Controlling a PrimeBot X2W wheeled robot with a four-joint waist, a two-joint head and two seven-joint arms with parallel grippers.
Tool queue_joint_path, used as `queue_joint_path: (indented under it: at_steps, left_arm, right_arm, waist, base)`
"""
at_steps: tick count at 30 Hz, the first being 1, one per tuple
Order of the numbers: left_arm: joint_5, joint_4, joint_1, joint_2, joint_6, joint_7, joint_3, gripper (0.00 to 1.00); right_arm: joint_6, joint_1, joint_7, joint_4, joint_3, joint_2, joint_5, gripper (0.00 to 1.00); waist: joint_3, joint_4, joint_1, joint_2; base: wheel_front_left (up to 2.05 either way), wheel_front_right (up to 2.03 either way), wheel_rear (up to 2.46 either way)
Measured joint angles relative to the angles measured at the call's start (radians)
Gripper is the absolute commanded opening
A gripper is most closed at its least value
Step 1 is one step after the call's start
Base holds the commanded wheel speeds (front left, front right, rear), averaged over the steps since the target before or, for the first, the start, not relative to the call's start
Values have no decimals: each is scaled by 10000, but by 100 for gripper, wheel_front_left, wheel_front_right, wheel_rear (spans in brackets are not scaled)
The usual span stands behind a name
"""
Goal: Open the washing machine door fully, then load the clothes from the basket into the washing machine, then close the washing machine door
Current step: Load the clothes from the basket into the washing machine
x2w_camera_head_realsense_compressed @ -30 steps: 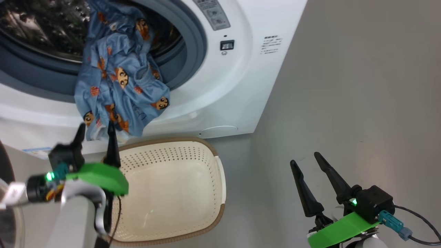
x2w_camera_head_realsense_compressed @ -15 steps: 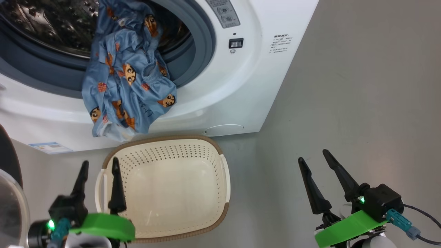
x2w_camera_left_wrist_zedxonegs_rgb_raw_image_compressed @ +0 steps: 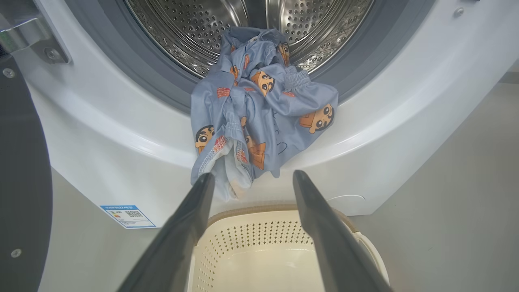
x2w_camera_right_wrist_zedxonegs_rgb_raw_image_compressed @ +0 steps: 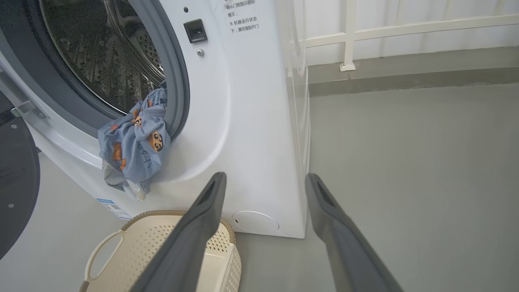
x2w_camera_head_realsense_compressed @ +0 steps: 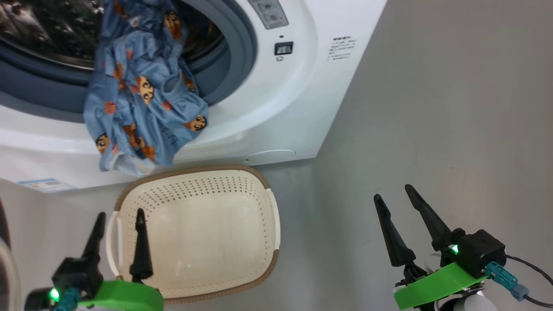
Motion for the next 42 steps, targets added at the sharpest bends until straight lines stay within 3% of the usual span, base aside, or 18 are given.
queue_joint_path:
  at_steps: [7, 29, 42]
  left_arm:
    - [-86, 727, -1027, 268, -19, -4, 165, 100]
    - [19, 5066, -4646, 1141, -4, -96, 405, 100]
    - [6, 7311, -6296, 1269, -19, -495, 366, 100]
  right_arm:
    - [0, -12, 0, -29, 2, 61, 0, 100]
    - [0, -626, -2, -96, 278, 322, 2, 100]
    - [0, -728, 0, -73, 497, 343, 4, 100]
  waist:
    - [292, -309, 0, 0]
    - [1256, -1415, 0, 1]
    - [1584, -1761, 0, 0]
  base:
    - [0, 0, 0]
    - [0, 0, 0]
    - [0, 0, 0]
